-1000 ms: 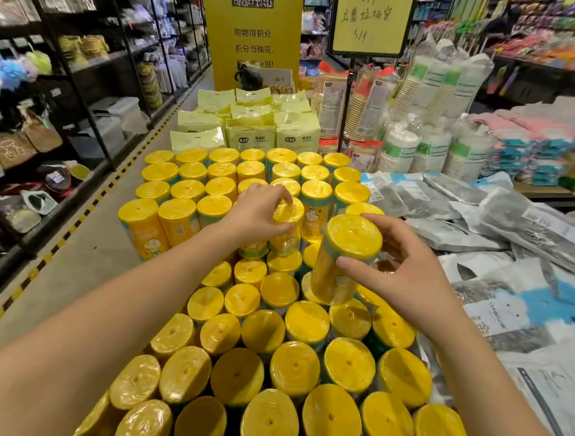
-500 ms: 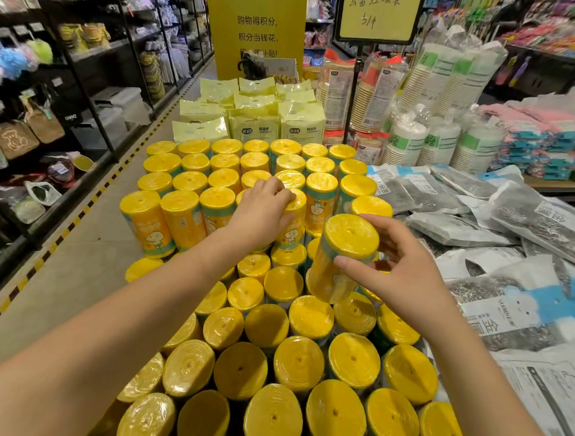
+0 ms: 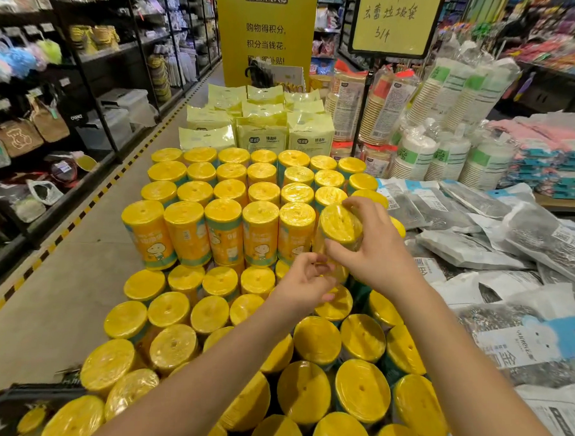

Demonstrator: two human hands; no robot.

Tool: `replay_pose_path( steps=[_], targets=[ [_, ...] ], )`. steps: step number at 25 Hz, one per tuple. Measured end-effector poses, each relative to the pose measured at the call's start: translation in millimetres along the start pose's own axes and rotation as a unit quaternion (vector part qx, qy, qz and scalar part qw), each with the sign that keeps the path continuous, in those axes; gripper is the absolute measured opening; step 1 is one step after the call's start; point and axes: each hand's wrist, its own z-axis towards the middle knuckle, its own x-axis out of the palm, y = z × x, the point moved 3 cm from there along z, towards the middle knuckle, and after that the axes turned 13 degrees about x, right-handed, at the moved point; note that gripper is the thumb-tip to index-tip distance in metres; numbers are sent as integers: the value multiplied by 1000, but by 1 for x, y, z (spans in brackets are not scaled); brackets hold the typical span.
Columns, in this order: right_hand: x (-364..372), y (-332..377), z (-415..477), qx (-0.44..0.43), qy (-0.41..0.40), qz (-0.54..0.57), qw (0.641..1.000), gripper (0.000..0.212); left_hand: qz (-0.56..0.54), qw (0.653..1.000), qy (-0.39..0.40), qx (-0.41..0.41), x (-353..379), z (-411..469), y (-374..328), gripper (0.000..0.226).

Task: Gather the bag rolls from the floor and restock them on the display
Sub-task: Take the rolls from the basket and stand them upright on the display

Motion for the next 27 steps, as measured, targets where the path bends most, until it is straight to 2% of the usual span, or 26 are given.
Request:
replay_pose_path(
  steps=[2,4,7,10,16,20,22,23,24,27],
  targets=[
    [13,-9,6,-8,6,-18,1000,59,-42,999,-19,-3,3,6,9,31],
    [24,-19,11,-39,-36,-81,995,51,-50,999,-18,-3,1,9,17,39],
    [32,-30,18,-40,-71,-158,984,51,-46,999,-20,-19,-4,15,26,47],
    [36,-33,22,-41,-89,-188,977,50,-43,999,-16,-14,-7,20,32,47],
    [38,-36,22,-22,-125,-238,963,50,-46,999,-5,-10,-3,25,32,61],
    [35,-29,17,-16,-120,-252,960,49,19,999,27,-14,-8,16,21,65],
    [27,-20,9,-28,-122,-243,962,50,142,988,55,15,-18,6,3,61],
    [23,-14,3,-42,-123,-231,964,48,241,967,72,47,-26,0,-9,58],
    [20,-7,-5,-58,-119,-219,967,45,353,928,88,85,-35,-7,-22,56],
    [19,22,-34,-99,-69,-212,970,44,627,756,102,156,-58,-33,-55,57]
  ],
)
